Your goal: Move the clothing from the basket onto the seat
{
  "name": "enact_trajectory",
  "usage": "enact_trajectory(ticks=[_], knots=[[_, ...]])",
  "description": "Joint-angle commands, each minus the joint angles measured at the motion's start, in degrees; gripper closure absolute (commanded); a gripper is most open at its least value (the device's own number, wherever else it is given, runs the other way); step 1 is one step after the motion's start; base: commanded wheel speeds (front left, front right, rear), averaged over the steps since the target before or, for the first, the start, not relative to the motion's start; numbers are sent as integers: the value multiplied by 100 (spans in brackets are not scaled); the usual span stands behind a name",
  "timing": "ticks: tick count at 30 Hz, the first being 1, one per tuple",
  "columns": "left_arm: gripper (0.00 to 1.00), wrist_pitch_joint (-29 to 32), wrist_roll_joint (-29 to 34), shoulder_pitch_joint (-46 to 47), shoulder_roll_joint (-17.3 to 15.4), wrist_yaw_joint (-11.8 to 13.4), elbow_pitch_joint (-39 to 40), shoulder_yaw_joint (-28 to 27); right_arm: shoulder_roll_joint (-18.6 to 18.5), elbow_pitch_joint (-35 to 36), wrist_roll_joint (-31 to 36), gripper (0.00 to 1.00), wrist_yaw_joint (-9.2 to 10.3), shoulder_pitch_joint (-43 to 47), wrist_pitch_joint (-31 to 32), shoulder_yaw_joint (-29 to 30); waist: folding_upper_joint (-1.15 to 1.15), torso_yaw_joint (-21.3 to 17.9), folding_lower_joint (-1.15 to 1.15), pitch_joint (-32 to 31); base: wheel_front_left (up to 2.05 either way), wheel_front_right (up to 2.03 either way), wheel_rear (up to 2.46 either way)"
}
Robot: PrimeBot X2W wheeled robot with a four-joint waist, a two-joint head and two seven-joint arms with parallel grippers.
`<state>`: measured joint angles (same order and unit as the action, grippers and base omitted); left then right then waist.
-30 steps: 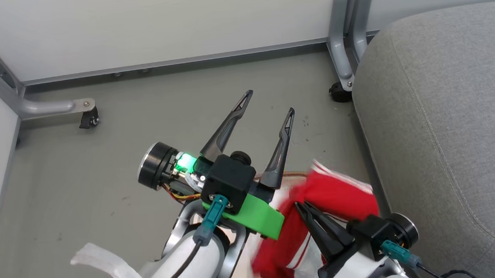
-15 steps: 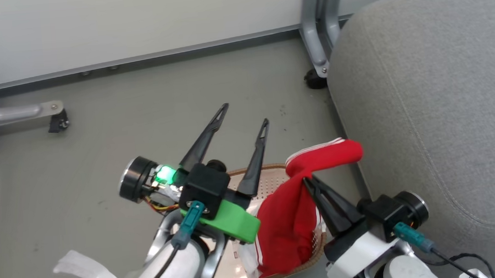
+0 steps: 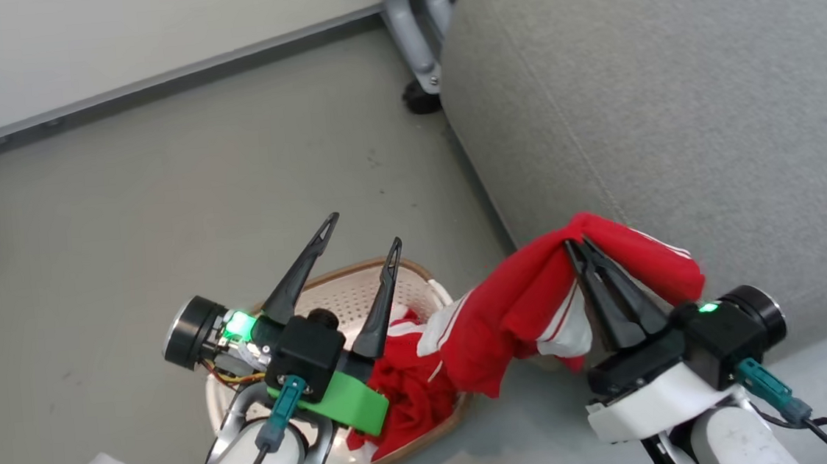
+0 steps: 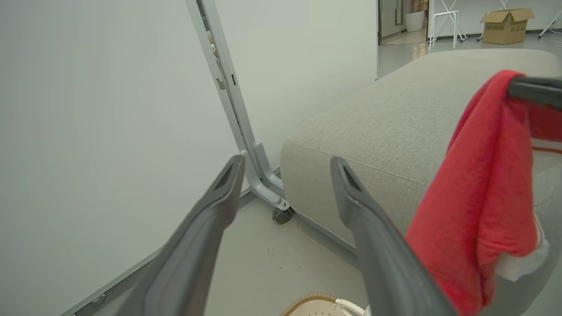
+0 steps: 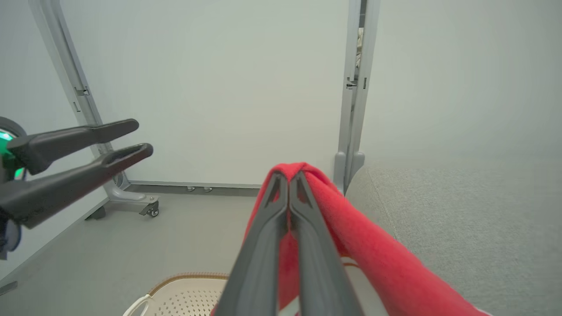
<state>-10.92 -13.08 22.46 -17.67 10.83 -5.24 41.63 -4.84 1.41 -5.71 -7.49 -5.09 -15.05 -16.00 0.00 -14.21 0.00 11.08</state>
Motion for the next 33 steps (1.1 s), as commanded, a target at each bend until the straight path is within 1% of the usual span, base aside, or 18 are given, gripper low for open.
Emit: enact_trajectory(ticks=[1, 7, 12, 14, 16, 19, 21, 25, 26, 28, 31, 33], knots=[[0, -74, 65, -79, -77, 32, -31, -7, 31, 150, 54, 100, 0, 87, -20, 70, 0, -511, 0, 356, 0, 0, 0], [0, -208, 199, -98, -137, 141, -45, 20, 163, 463, -62, 100, 0, 361, -20, 319, 0, -932, 0, 639, 0, 0, 0], [0, -201, 319, -1, -174, 32, -13, 176, 188, 716, -62, 100, 1, 320, -20, 441, 0, -1073, 0, 919, 0, 0, 0], [0, -157, 378, 100, -171, 12, 37, 228, 191, 886, -147, 100, 0, 143, -20, 540, 0, -1078, 0, 1118, 0, 0, 0], [0, -100, 432, 192, -191, -28, 86, 266, 193, 1011, -92, 100, 1, -118, -20, 740, 0, -1067, 0, 1354, 0, 0, 0], [0, -35, 632, 407, -299, -100, 182, 373, 195, 1174, -216, 100, 0, -884, -19, 1237, 0, -1025, 0, 1840, 0, 0, 0], [0, 23, 756, 588, -325, -171, 218, 435, 199, 1085, -109, 100, 0, -1564, -20, 1590, 0, -956, 0, 2163, 0, 0, 0], [0, 156, 952, 1015, -382, -355, 279, 538, 193, 652, -165, 100, 1, -3193, -19, 2402, 0, -743, 0, 2775, 0, 0, 0], [0, 186, 983, 1114, -404, -396, 292, 538, 135, 454, -167, 100, 1, -3645, -19, 2566, 0, -688, 0, 2916, 0, 0, 0], [0, 264, 1012, 1272, -432, -472, 333, 533, -128, 107, -183, 100, 3, -4442, -19, 2873, 0, -580, 0, 3156, 0, 0, 0], [0, 303, 989, 1443, -427, -544, 385, 525, -583, -369, -51, 100, 3, -5328, -19, 3180, 0, -391, 0, 3387, 0, 0, 0], [0, 298, 943, 1492, -418, -545, 408, 488, -901, -719, 29, 100, 3, -5775, -19, 3429, 0, -271, 0, 3501, 0, 0, 0]])
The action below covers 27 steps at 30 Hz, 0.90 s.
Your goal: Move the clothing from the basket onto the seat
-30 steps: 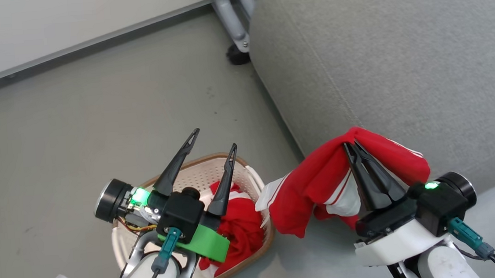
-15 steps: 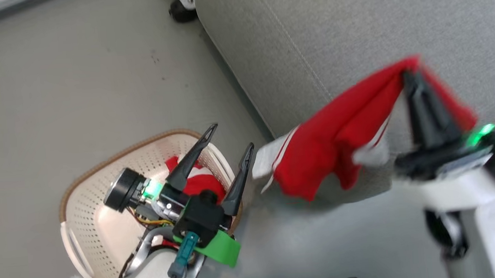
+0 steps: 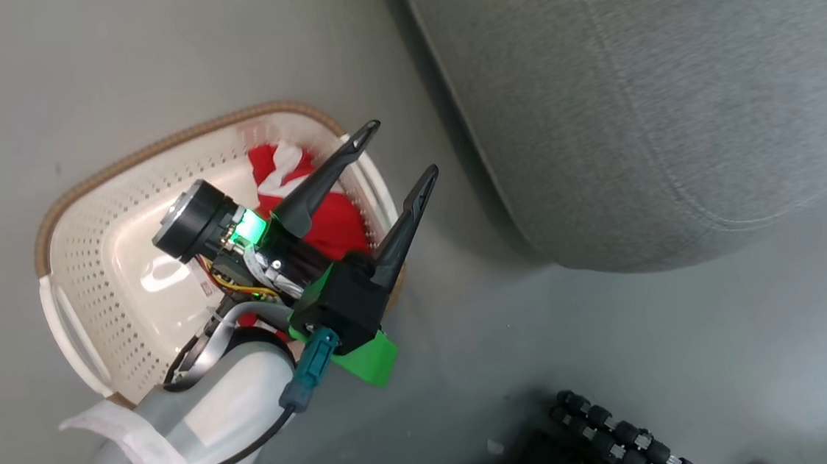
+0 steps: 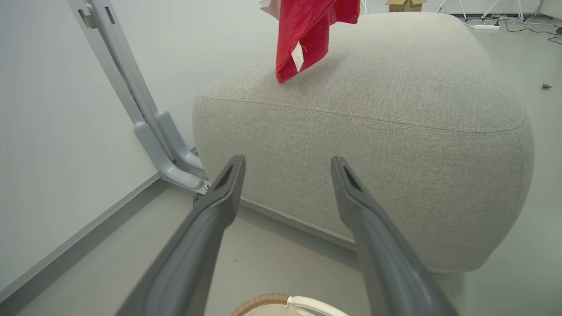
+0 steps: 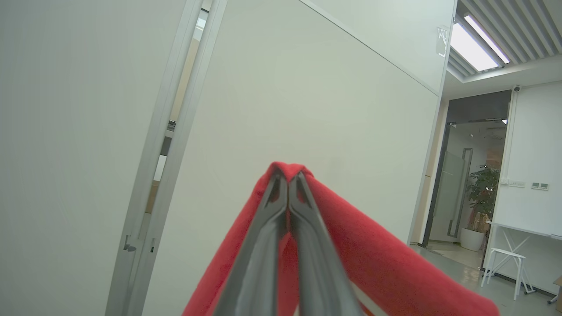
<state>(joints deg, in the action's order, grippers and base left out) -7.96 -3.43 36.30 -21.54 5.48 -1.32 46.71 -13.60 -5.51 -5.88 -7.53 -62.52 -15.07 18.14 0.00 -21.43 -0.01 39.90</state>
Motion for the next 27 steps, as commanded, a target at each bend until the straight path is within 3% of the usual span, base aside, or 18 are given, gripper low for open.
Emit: enact_trajectory(ticks=[1, 4, 7, 16, 17, 18, 19, 23, 27], knots=[[0, -10, -49, 127, -24, 5, 34, -41, -168, -205, 100, 100, 8, -207, -17, 135, 0, 508, 1, 676, 0, 0, 0], [0, -39, -90, 137, -14, 37, 39, -71, -341, -599, 184, 100, 8, -371, -17, 425, 0, 601, 1, 790, 0, 0, 0], [0, -66, -99, 148, 9, 49, 10, -50, -273, -863, 257, 100, 8, -115, -17, 854, 0, 640, 1, 864, 0, 0, 0], [0, -203, -225, 146, 16, -89, -157, 44, 841, -898, 258, 100, 8, 1534, -17, 1795, 0, 524, 1, 656, 0, 0, 0], [0, -225, -248, 110, 10, -99, -186, 38, 943, -899, 336, 57, 8, 1785, -17, 1802, 0, 511, 1, 575, 0, 0, 0], [0, -243, -280, 68, -11, -95, -221, 33, 1024, -918, 381, 22, 8, 2032, -17, 1771, 0, 492, 1, 471, 0, 0, 0], [0, -261, -298, 36, -18, -66, -239, 24, 1040, -886, 430, 0, 8, 2219, -17, 1780, 0, 480, 1, 397, 0, 0, 0], [0, -379, -451, -176, 35, 19, -363, -4, 1065, -922, -47, 0, 8, 3028, -17, 1680, 0, 466, 1, -29, 0, 0, 0], [0, -573, -591, -441, 176, 99, -512, 7, 1065, -531, -554, 0, 8, 3848, -17, 1444, 0, 539, 1, -550, 0, 0, 0]])
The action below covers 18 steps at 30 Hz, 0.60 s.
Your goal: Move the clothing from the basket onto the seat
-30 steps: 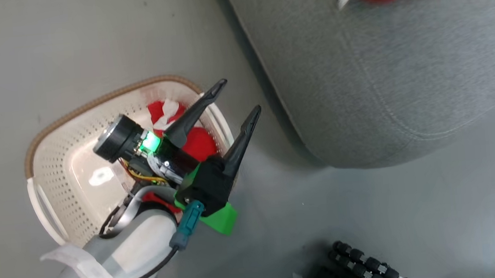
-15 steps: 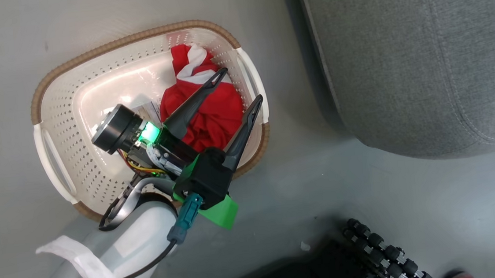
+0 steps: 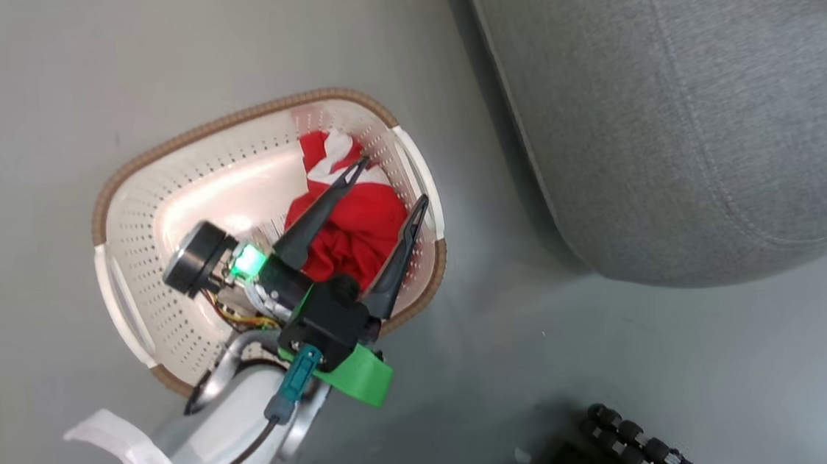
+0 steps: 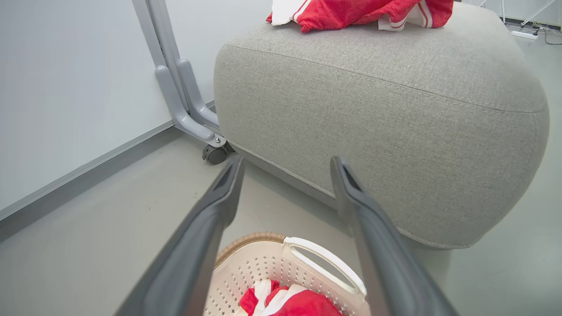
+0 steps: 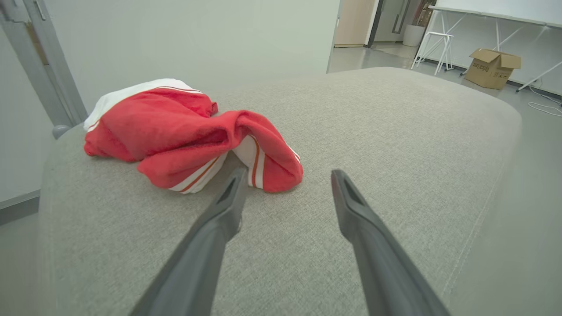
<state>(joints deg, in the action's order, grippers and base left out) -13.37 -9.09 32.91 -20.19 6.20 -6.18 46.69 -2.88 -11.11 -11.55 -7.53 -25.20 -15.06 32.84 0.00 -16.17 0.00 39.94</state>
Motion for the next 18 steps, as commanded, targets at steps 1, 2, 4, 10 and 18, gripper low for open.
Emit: enact_trajectory(ticks=[1, 2, 4, 10, 18], knots=[[0, -83, -75, -196, 112, 71, -78, 0, -6, 160, 35, 0, 8, 368, -18, -146, 0, 61, 0, -716, 0, 0, 0], [0, -105, -116, -272, 155, 116, -105, -21, -4, 263, 72, 0, 8, 557, -18, -256, 0, 103, 0, -830, 0, 0, 0], [0, -152, -219, -450, 288, 220, -217, -80, -7, 433, 141, 0, 7, 932, -18, -535, 0, 251, 0, -1146, 0, 0, 0], [0, -182, -287, -993, 667, 403, -210, -341, -7, 713, 540, 0, 8, 1741, -18, -1712, 0, 870, 0, -1954, 0, 0, 0], [0, -175, -315, -1890, 1061, 596, -48, -1461, -50, 594, 862, 0, 9, 2017, -18, -2857, 0, 1750, 0, -2848, 0, 0, 0]])
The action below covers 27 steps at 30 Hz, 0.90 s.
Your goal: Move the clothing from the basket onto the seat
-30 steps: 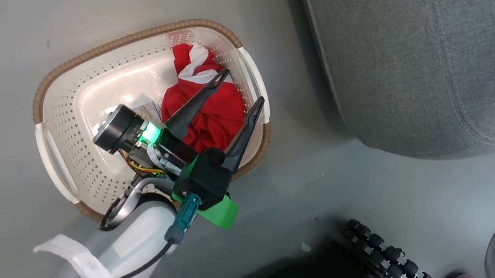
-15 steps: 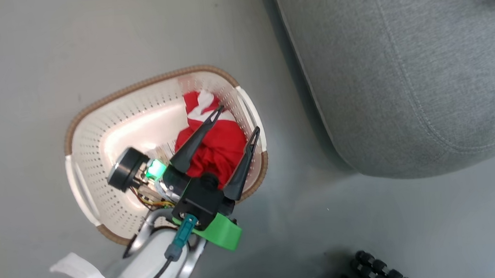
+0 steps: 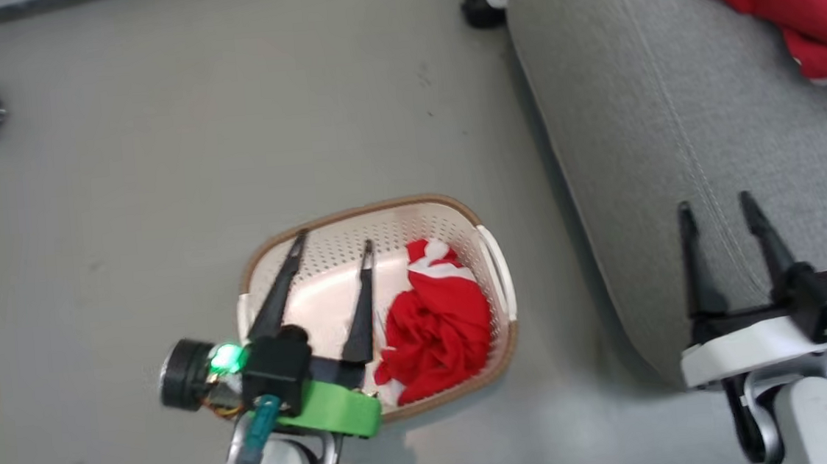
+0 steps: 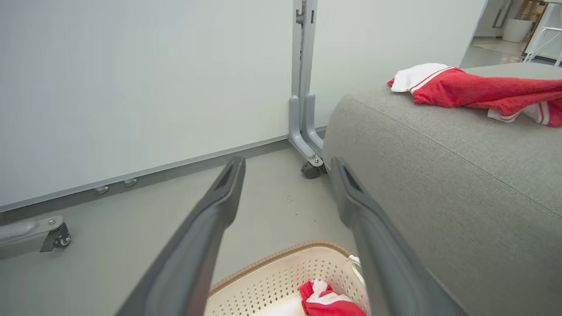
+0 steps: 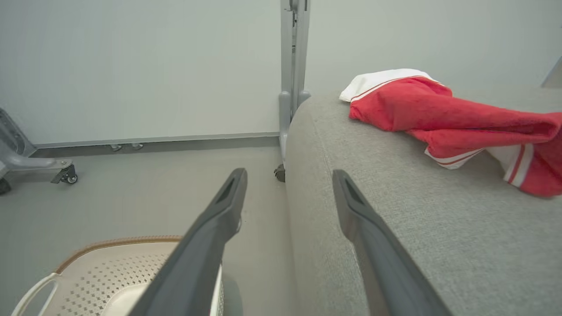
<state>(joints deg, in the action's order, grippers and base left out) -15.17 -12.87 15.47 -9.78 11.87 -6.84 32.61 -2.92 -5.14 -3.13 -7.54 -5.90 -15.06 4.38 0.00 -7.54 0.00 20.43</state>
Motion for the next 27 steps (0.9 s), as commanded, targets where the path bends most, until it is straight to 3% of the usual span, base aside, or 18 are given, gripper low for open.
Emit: enact_trajectory(ticks=[1, 6, 12, 18, 27], knots=[[0, 5, 77, -246, 43, 56, 37, -220, -65, -26, 27, 0, 9, 92, -18, -153, 0, 944, 0, -975, 0, 0, 0], [0, 5, 206, -753, 127, 107, 192, -1085, -69, -65, -77, 0, 9, 152, -18, -737, 0, 1198, 0, -1404, 0, 0, 0], [0, 5, 542, -1392, 184, -14, 575, -1740, -45, -96, -108, 0, 9, 410, -18, -901, 0, 1292, 0, -1875, 0, 0, 0], [0, 5, 874, -2042, 268, -284, 886, -1910, -41, 16, -108, 0, 9, 814, -18, -817, 0, 1234, 0, -2105, 0, 0, 0], [0, 5, 1040, -2719, 458, -422, 950, -1930, -21, 224, -140, 0, 9, 1360, -18, -673, 0, 1003, 0, -2292, 0, 0, 0]])
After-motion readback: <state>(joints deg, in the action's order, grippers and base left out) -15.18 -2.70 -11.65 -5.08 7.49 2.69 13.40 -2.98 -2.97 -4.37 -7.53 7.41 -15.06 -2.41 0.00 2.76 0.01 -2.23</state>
